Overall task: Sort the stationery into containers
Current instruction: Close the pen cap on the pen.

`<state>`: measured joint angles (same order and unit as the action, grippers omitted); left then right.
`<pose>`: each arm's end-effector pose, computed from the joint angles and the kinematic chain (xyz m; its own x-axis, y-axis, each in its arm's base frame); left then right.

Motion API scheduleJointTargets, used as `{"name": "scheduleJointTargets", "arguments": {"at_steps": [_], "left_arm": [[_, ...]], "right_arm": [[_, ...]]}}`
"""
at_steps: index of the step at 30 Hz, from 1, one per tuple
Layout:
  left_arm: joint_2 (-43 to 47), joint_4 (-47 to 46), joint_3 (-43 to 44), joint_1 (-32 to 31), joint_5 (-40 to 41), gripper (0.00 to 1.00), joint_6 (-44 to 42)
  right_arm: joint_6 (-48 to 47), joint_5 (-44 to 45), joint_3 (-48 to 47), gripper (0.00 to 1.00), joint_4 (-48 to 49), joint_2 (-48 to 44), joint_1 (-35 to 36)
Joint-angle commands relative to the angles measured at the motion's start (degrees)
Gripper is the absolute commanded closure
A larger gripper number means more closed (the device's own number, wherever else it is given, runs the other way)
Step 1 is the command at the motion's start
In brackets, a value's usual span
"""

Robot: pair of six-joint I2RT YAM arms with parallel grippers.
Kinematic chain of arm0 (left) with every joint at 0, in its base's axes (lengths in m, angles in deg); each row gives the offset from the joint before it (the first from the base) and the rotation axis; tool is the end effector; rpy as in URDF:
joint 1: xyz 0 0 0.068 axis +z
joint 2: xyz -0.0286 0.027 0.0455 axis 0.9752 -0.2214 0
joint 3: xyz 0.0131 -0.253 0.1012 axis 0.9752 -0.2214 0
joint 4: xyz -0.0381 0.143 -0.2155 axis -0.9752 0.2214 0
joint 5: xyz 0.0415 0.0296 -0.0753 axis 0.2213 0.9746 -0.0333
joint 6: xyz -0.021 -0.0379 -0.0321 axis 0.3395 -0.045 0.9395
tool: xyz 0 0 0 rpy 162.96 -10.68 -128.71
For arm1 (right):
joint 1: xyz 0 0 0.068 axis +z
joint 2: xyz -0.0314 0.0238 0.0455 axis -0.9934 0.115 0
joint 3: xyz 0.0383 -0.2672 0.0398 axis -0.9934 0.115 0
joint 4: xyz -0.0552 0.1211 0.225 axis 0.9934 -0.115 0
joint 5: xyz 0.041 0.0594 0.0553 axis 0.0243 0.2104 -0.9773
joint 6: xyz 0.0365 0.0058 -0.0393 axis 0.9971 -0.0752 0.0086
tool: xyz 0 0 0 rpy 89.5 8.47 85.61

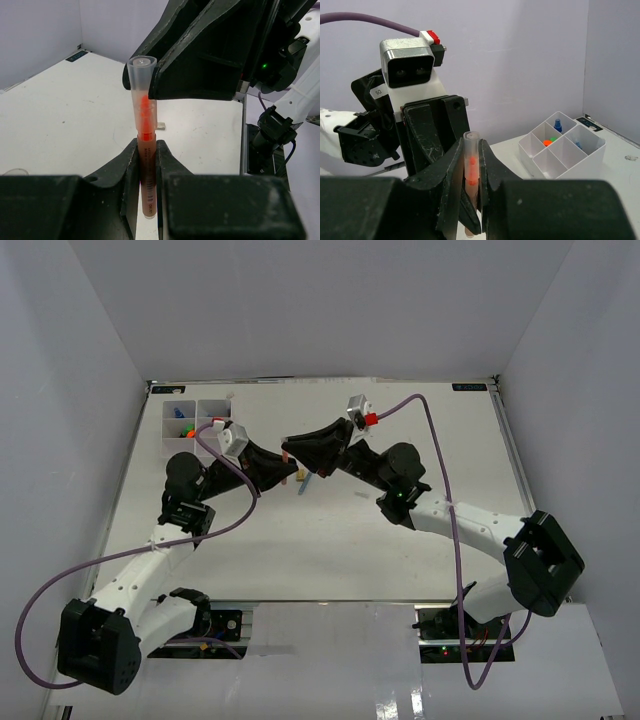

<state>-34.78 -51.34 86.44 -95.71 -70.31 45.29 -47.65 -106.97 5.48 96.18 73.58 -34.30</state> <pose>0.2024 -0.0967 0.3234 -0.1122 -0.1715 -0.9788 0.9303 0.3280 -0.1641 0.2011 0.2501 0.3587 -0.0347 0.4920 -0.8699 -0.9568 0.2350 0.1711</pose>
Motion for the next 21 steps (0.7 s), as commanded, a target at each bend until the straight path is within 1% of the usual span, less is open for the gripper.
{"name": "scheduleJointTargets", "arguments": {"at_steps": [1,3,6,7,9,10,12,13,15,16,17,19,21], "left_arm": [[0.1,-5.1,4.0,0.1,0.1,0.99,-0.6],[-0.1,-5.5,4.3,0.1,0.1,0.99,-0.8],[-0.3,-5.4,4.3,0.1,0.4,0.99,-1.5],[-0.2,-5.1,4.1,0.1,0.5,0.99,-1.7],[-0.1,-5.1,3.4,0.1,0.8,0.99,-1.8],[0.0,-5.2,3.0,0.1,1.0,0.99,-1.8],[0.1,-5.2,2.4,0.1,1.0,0.99,-1.8],[0.2,-4.7,2.3,0.1,1.0,0.99,-2.0],[0.4,-4.2,1.9,0.1,1.0,0.99,-2.3],[0.5,-3.6,1.8,0.1,1.0,0.99,-2.6],[0.5,-3.3,1.5,0.1,1.1,1.0,-2.8],[0.5,-2.4,1.4,0.1,1.2,1.0,-3.0],[0.5,-1.7,1.5,0.1,1.0,1.0,-3.2]], "right_arm": [[-0.6,-1.3,-0.1,0.79,-1.6,-1.0,0.6],[-1.2,-1.3,0.0,0.76,-2.3,-1.5,0.6],[-2.0,-1.1,0.2,0.64,-4.5,-3.1,0.6],[-2.9,-1.0,0.2,0.56,-6.4,-4.1,0.6],[-4.2,-0.3,0.0,0.5,-9.0,-5.4,0.6],[-5.4,0.2,0.0,0.43,-11.4,-6.7,0.6],[-6.2,0.8,0.3,0.36,-13.0,-8.1,0.6],[-6.6,1.5,0.6,0.27,-13.7,-9.5,0.6],[-7.9,2.5,0.7,0.14,-16.6,-11.6,0.6],[-8.3,3.7,0.7,0.04,-17.9,-12.3,0.6],[-9.0,4.4,0.8,0.1,-19.9,-12.9,0.6],[-9.6,6.4,0.1,0.1,-22.0,-14.6,0.6],[-11.8,7.2,-1.8,0.1,-27.1,-15.2,0.6]]}}
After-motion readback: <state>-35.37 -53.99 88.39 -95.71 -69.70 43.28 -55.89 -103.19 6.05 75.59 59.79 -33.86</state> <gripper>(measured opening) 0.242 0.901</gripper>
